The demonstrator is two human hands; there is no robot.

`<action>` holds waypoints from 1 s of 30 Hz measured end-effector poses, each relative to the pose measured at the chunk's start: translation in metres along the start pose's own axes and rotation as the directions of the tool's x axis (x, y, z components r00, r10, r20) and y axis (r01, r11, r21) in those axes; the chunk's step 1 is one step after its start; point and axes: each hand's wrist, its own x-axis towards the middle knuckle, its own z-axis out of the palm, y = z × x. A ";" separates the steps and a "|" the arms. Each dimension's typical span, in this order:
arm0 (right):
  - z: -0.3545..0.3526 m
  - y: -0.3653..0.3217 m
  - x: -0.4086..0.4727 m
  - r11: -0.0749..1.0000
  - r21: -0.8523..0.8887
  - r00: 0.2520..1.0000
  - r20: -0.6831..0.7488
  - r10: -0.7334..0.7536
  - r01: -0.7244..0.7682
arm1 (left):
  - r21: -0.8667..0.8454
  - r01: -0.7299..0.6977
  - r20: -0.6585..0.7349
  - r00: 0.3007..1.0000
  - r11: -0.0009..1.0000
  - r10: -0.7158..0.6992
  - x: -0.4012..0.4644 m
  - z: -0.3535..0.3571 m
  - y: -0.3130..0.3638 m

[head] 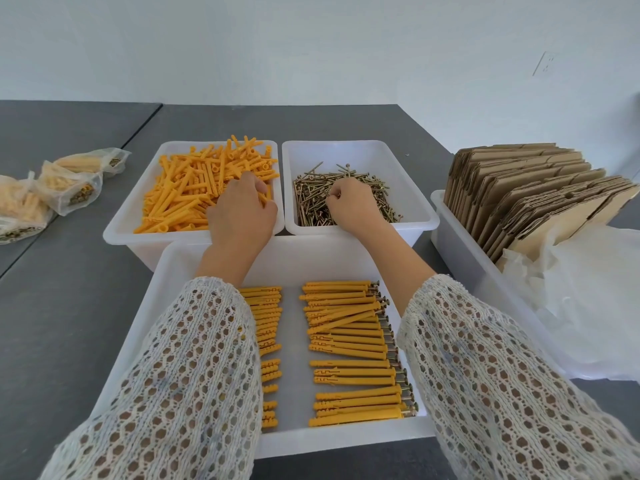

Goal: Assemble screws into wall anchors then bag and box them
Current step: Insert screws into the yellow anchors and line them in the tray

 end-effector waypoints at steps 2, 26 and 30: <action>0.000 0.000 0.001 1.000 0.005 1.000 -0.001 -0.006 0.006 | -0.010 -0.014 -0.006 1.000 1.000 0.014 0.000 0.001 0.000; -0.003 -0.003 0.001 0.966 0.258 0.986 -0.158 0.059 -0.016 | -0.117 -0.280 -0.051 0.960 0.953 0.276 -0.003 0.010 0.005; -0.003 -0.003 0.002 0.945 0.321 0.986 -0.127 0.105 -0.060 | -0.116 -0.331 -0.060 0.944 0.937 0.326 -0.004 0.010 0.008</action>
